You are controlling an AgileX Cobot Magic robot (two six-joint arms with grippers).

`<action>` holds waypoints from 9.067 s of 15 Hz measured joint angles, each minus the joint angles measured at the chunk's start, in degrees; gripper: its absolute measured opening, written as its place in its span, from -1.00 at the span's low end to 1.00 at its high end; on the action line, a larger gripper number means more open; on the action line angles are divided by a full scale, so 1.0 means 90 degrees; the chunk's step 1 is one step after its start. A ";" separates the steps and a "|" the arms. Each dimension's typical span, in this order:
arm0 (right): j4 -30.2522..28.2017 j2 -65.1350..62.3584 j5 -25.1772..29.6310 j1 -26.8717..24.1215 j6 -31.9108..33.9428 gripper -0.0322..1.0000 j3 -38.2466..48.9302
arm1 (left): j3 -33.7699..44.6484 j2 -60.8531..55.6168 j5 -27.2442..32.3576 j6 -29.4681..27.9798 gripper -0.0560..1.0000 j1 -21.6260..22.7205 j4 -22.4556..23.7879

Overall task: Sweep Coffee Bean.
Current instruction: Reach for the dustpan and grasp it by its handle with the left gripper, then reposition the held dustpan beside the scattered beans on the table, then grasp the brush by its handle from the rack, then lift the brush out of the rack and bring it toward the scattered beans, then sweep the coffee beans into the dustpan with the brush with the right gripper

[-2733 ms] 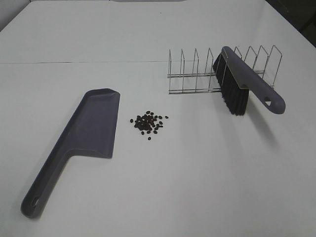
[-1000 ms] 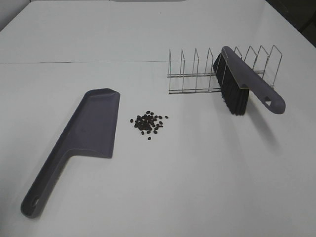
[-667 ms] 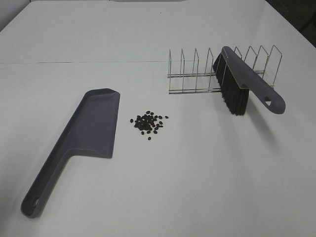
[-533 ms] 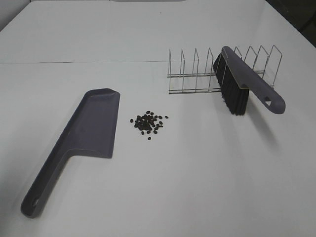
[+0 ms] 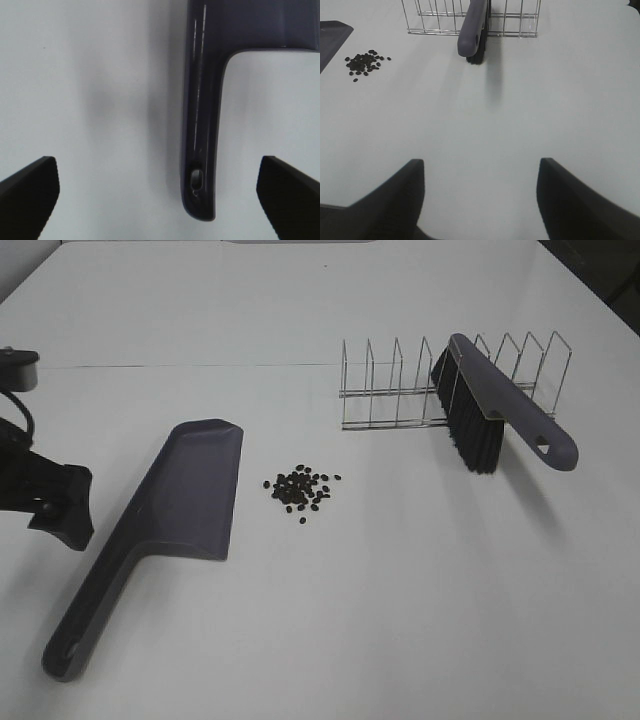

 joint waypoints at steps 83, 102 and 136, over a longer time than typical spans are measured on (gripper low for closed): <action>0.0649 1.5463 0.0662 0.0000 -0.0108 0.27 -0.9982 | -0.0866 0.2451 0.0064 -0.0191 -0.30 -0.0465 0.0197; -0.0242 1.2503 0.0624 0.0726 0.0573 -0.38 -0.7232 | -0.0866 0.2464 -0.0541 -0.0503 -0.30 -0.0738 0.0197; 0.1273 1.5253 -0.0637 0.4011 0.2604 -0.38 -0.9027 | -0.1375 0.3196 -0.0357 0.0095 -0.30 -0.0999 0.0624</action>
